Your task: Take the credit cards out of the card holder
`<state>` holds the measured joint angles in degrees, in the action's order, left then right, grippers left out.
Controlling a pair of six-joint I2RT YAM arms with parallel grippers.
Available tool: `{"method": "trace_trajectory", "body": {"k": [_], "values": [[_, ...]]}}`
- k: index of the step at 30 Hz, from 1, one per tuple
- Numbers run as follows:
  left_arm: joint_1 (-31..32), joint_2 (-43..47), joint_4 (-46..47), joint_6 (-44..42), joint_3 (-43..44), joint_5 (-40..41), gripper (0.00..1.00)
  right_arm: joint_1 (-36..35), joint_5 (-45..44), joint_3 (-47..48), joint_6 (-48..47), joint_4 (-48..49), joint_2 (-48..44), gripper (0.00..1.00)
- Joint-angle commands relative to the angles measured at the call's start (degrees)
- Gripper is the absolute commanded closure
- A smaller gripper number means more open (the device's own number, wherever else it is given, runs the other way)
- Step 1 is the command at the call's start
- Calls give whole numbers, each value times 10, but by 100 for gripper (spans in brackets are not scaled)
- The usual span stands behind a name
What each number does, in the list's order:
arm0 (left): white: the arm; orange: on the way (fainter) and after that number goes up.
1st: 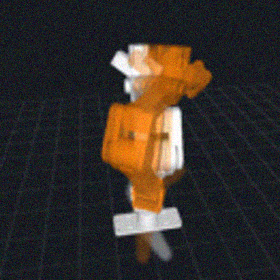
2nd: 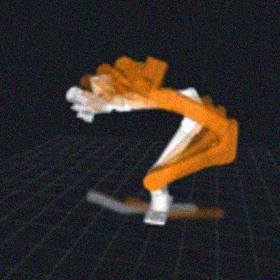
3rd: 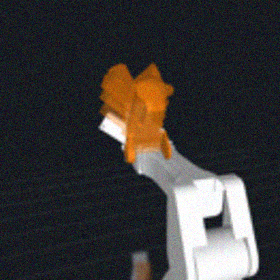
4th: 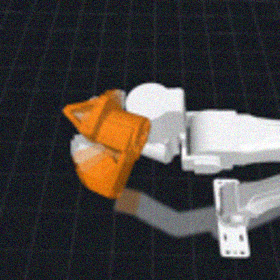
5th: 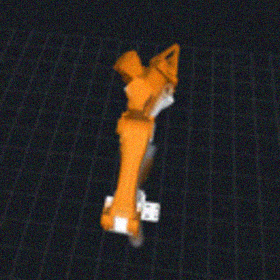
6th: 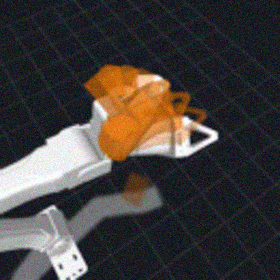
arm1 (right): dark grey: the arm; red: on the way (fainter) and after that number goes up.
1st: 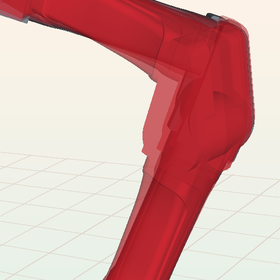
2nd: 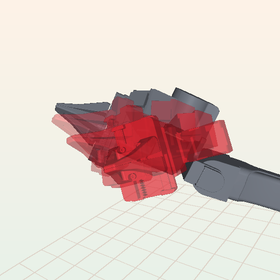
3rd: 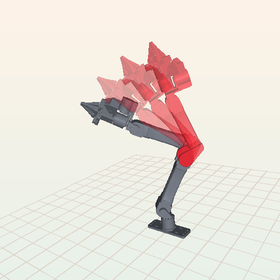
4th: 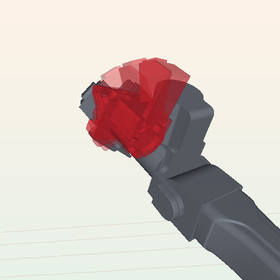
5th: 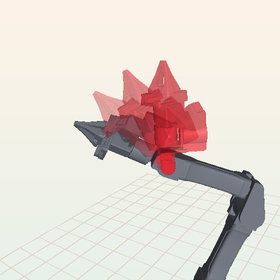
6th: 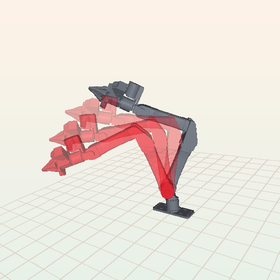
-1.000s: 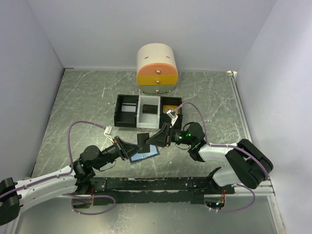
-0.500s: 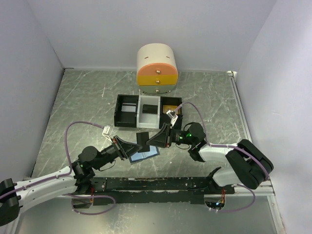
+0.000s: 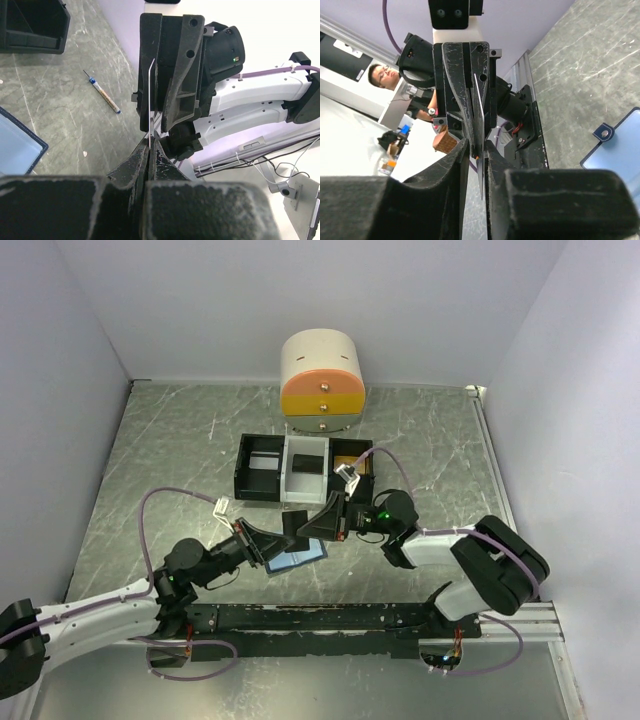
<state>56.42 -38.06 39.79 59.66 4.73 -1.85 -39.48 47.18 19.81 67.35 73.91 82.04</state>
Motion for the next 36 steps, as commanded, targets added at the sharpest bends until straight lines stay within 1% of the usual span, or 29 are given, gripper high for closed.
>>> {"method": "trace_trajectory", "body": {"k": [1,5,10,12,17,19,20,21,24,25,28,32,36], "values": [[4,-10,49,2,-3,-15,93,-4,12,10,26,66,21,83],[4,-11,51,6,-7,-15,93,-6,6,1,34,81,26,90],[4,2,37,6,-11,-13,93,-6,4,5,8,38,14,100],[4,8,21,6,-11,-9,92,-6,2,8,-1,21,9,100],[4,22,-14,2,-7,-7,72,-5,-9,10,-20,-11,-3,100],[4,28,-44,-3,1,-4,61,-6,-21,12,-34,-39,-16,100],[4,32,-82,-10,11,3,53,-7,-28,12,-46,-59,-26,100],[4,38,-147,-18,33,10,44,-6,-36,15,-62,-90,-38,100],[4,54,-385,-68,124,53,25,-7,-73,34,-143,-231,-90,100],[3,57,-446,-82,147,73,19,-6,-91,39,-172,-277,-107,100],[3,53,-549,-113,200,123,7,-6,-147,56,-233,-391,-144,100],[3,20,-625,-134,250,175,1,-8,-186,85,-282,-472,-164,100],[3,-52,-696,-147,311,229,0,-14,-209,104,-304,-514,-165,100]]}}
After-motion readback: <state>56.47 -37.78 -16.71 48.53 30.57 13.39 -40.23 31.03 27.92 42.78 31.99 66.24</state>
